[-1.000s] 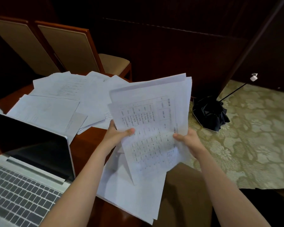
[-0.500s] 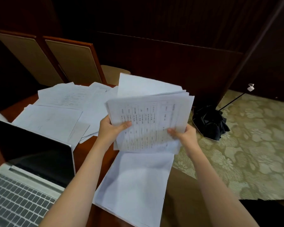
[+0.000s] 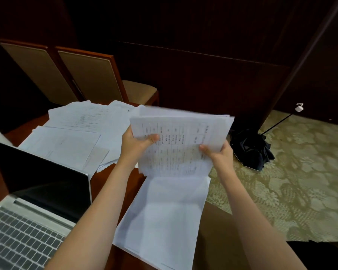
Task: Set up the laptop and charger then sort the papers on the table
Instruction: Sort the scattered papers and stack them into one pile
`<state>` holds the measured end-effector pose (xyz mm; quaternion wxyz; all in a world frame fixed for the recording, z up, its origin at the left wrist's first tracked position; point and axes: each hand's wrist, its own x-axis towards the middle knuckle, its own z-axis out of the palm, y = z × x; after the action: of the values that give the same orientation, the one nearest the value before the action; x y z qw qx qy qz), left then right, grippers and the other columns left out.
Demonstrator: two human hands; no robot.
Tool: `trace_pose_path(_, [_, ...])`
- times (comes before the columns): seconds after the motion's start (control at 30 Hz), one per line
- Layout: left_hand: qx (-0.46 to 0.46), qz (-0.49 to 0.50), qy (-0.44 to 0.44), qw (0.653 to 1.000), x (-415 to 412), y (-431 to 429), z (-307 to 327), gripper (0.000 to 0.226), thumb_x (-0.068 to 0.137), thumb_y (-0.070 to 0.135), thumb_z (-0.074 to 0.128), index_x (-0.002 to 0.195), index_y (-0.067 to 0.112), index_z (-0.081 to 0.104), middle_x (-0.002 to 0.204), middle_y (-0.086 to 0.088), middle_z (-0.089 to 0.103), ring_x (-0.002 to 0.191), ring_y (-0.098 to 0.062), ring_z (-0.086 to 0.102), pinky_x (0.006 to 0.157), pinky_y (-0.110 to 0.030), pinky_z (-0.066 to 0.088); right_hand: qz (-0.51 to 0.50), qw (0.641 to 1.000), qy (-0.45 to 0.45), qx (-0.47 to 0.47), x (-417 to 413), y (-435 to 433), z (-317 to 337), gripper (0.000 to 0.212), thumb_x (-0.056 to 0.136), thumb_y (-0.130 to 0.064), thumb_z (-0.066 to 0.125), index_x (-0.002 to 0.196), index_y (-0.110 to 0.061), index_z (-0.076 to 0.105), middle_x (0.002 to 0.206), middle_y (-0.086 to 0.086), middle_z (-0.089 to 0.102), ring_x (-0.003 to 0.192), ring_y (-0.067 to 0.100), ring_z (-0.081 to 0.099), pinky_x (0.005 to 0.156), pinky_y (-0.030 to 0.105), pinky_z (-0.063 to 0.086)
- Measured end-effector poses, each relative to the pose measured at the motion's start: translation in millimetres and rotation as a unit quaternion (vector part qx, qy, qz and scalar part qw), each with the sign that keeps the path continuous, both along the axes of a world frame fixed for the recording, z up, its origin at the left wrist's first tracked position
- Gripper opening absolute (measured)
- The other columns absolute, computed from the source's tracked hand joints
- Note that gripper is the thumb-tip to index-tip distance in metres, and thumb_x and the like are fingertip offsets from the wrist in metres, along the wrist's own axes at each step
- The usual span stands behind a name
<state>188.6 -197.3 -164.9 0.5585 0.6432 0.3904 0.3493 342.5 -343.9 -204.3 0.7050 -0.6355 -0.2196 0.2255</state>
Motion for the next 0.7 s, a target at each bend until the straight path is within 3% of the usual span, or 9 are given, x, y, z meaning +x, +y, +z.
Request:
trace_pose_path(0.13, [-0.034,0.016,0.033,0.999,-2.6,-5.6,-17.5,0.044,0.078,0.011,0.073,0.116,0.017,0.052,0.117,0.001,0.058,0.107,-0.014,0.053,0.084,-0.029,0.045,0.013,1.000,-0.005,-0.016,-4.3,5.2,-3.4,0.033,0.078,-0.004,0.071,0.107,-0.013,0.057,0.096,-0.008,0.065,0.086,0.005,0.064,0.063,0.015,0.056])
trace_pose_path(0.23, [-0.068,0.008,0.020,0.997,-2.0,-9.4,-17.6,0.031,0.082,0.008,0.069,0.105,0.021,0.053,0.106,0.004,0.058,0.097,-0.011,0.052,0.079,-0.027,0.045,-0.004,1.000,-0.008,-0.007,-6.8,10.6,-0.9,0.029,0.080,-0.005,0.070,0.104,-0.017,0.058,0.094,-0.009,0.065,0.084,0.004,0.065,0.064,0.016,0.057])
trace_pose_path(0.33, [-0.095,0.061,-0.027,0.993,1.8,-6.9,-5.3,0.026,0.084,0.009,0.066,0.104,0.020,0.054,0.095,0.008,0.056,0.091,-0.010,0.050,0.081,-0.027,0.042,-0.008,1.000,-0.023,0.009,-3.2,14.1,4.8,0.031,0.077,-0.007,0.073,0.098,-0.023,0.055,0.096,-0.010,0.064,0.086,0.002,0.064,0.067,0.015,0.055])
trace_pose_path(0.43, [-0.125,0.089,-0.106,0.982,-2.5,5.2,-2.1,0.032,0.085,0.008,0.065,0.112,0.020,0.053,0.105,0.005,0.058,0.103,-0.016,0.055,0.090,-0.032,0.047,-0.035,0.995,-0.049,-0.075,5.8,7.5,-5.0,0.060,0.074,-0.011,0.077,0.125,-0.018,0.046,0.125,-0.002,0.053,0.116,0.013,0.051,0.092,0.022,0.044])
trace_pose_path(0.5, [-0.151,0.068,-0.154,0.974,-6.8,9.1,-4.6,0.034,0.087,0.006,0.062,0.116,0.020,0.052,0.106,0.003,0.061,0.102,-0.018,0.058,0.087,-0.034,0.053,-0.047,0.991,0.041,-0.115,10.1,-1.6,-20.4,0.087,0.075,-0.014,0.076,0.144,-0.022,0.025,0.147,0.003,0.034,0.133,0.020,0.035,0.103,0.036,0.033])
trace_pose_path(0.57, [-0.176,0.037,-0.195,0.964,-9.5,8.6,-11.5,0.037,0.090,0.002,0.055,0.124,0.017,0.050,0.106,0.003,0.061,0.098,-0.016,0.059,0.076,-0.028,0.057,-0.019,0.983,0.162,-0.089,7.8,-8.4,-32.8,0.098,0.078,-0.011,0.072,0.150,-0.026,0.006,0.154,0.008,0.022,0.140,0.027,0.027,0.107,0.044,0.029])
trace_pose_path(0.6, [-0.192,0.020,-0.216,0.957,-9.8,6.9,-15.9,0.037,0.091,0.002,0.052,0.125,0.016,0.050,0.108,0.002,0.061,0.099,-0.015,0.059,0.077,-0.029,0.057,-0.001,0.976,0.207,-0.068,6.4,-10.3,-38.7,0.098,0.081,-0.009,0.067,0.150,-0.026,0.000,0.155,0.011,0.020,0.140,0.028,0.027,0.108,0.045,0.028])
trace_pose_path(0.7, [-0.248,-0.034,-0.271,0.929,-10.4,4.8,-33.9,0.026,0.095,0.004,0.045,0.113,0.020,0.056,0.108,-0.002,0.061,0.107,-0.022,0.056,0.096,-0.047,0.047,0.042,0.945,0.323,-0.004,2.7,-11.5,-51.8,0.090,0.088,-0.008,0.058,0.150,-0.025,-0.006,0.155,0.012,0.022,0.138,0.030,0.033,0.109,0.048,0.030])
